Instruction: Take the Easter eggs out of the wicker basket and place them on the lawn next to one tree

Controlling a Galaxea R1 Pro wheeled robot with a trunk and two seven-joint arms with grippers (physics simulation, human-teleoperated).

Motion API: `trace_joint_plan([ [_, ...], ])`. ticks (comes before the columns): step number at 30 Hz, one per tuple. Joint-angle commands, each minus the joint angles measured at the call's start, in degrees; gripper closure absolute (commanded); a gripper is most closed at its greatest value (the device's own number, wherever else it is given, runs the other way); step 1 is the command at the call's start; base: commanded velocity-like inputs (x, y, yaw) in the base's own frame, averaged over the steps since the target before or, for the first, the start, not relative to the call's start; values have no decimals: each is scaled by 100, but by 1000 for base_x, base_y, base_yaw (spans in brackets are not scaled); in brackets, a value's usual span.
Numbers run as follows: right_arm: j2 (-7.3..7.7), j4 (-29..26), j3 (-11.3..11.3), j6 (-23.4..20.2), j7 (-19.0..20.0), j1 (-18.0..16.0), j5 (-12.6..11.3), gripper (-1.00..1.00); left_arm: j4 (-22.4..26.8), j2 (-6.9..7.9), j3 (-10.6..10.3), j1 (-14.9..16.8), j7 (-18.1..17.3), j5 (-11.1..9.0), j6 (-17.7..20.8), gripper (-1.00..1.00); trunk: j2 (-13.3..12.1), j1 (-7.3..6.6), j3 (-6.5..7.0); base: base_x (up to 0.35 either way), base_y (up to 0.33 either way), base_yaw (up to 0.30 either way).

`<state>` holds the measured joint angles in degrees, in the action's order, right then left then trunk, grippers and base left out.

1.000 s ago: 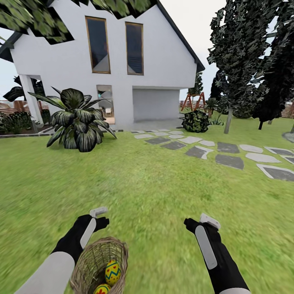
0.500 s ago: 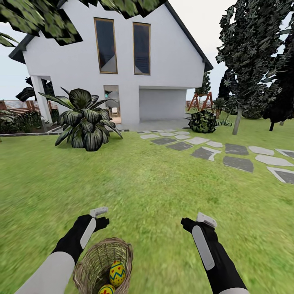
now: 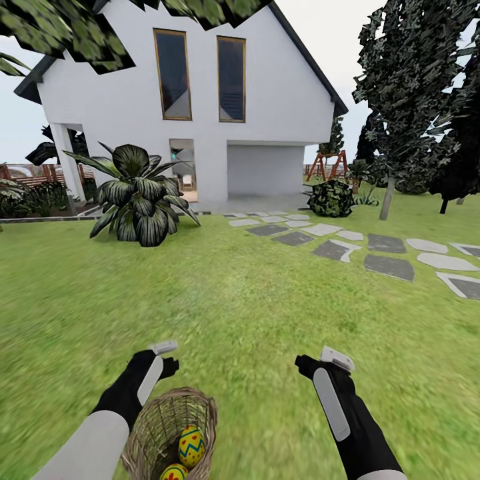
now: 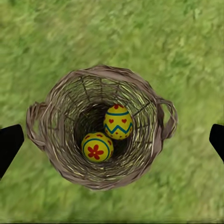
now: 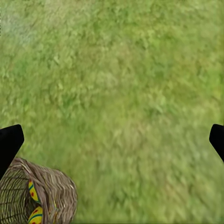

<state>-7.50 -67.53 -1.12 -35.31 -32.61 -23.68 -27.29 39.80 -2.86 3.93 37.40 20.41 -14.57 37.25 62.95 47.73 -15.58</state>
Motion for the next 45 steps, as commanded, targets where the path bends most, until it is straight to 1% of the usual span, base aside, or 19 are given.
trace_joint_plan([
  [1, -4, -20, -4, -15, -48, -5, -54, -100, 10, -30, 18, 4, 100, -63, 95, -100, 47, 23, -26, 0, 0, 0],
  [5, -6, -141, 18, -110, -52, -5, -49, -100, 8, -61, 49, 4, 171, -79, 275, -100, 208, 111, -98, 0, 0, 0],
  [6, -6, -249, 61, -176, -52, 4, -49, -100, 7, -63, 59, 4, 170, -83, 293, -100, 248, 133, -116, 0, 0, 0],
  [8, -3, -582, 249, -311, -52, 49, -51, -100, 4, -58, 73, 4, 156, -92, 319, -100, 328, 177, -152, 0, 0, 0],
  [10, 0, -1061, 524, -431, -52, 78, -66, -100, 3, -47, 78, 4, 140, -96, 367, -100, 408, 221, -188, 0, 0, 0],
  [11, 1, -1187, 600, -461, -52, 81, -73, -100, 2, -44, 79, 4, 136, -96, 384, -100, 448, 243, -206, 0, 0, 0],
  [12, 2, -1512, 815, -551, -52, 82, -95, -100, 2, -33, 82, 4, 127, -97, 430, -100, 488, 265, -224, 0, 0, 0],
  [13, 2, -1668, 939, -604, -53, 83, -103, -100, 2, -28, 88, 4, 122, -98, 450, -100, 529, 287, -242, 0, 0, 0],
  [16, 1, -1862, 1162, -677, -53, 83, -113, -100, -11, -18, 91, 6, 106, -98, 467, -100, 649, 353, -296, 0, 0, 0],
  [19, -4, -1939, 1305, -701, -49, 83, -117, -100, -129, -10, 91, 11, 95, -97, 460, -100, 769, 419, -350, 0, 0, 0],
  [23, -1, -1954, 1350, -700, -45, 83, -124, -100, -282, -4, 89, 19, 90, -91, 421, -100, 930, 506, -421, 0, 0, 0],
  [28, 2, -1956, 1359, -691, -42, 84, -127, -100, -326, 8, 83, 21, 51, -90, 381, -100, 1130, 616, -511, 0, 0, 0],
  [31, 3, -1955, 1358, -689, -38, 83, -127, -100, -332, 18, 76, 25, -184, -85, 330, -100, 1250, 682, -565, 0, 0, 0],
  [35, 3, -1945, 1352, -685, -36, 83, -127, -100, -347, 78, 74, 30, -557, -62, 312, -100, 1411, 770, -637, 0, 0, 0],
  [40, 7, -1932, 1344, -680, 24, 83, -139, -100, -372, 183, 74, 30, -669, -56, 309, -100, 1611, 880, -727, 0, 0, 0],
  [45, 18, -1917, 1321, -679, 124, 83, -144, -100, -415, 239, 80, 40, -686, -68, 309, -100, 1812, 990, -816, 0, 0, 0],
])
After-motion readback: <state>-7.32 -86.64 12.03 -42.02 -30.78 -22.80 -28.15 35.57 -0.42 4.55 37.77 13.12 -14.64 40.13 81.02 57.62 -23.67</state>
